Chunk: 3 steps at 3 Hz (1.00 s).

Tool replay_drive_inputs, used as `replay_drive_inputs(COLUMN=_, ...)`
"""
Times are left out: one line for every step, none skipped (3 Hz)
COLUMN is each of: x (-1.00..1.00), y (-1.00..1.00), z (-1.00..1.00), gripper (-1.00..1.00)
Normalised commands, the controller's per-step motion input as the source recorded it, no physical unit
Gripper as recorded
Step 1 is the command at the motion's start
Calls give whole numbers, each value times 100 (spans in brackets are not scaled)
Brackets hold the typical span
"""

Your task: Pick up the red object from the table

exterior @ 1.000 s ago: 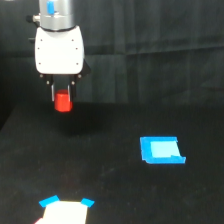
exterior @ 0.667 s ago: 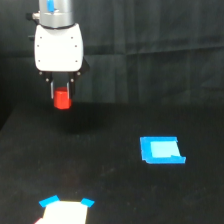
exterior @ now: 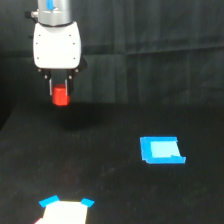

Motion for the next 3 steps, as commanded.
replay_drive_inputs(x=-4, y=-15, z=37, gripper=-100)
replay_drive_inputs(x=-19, y=-24, z=28, gripper=-100)
replay_drive_inputs(x=-18, y=-10, z=15, gripper=-90)
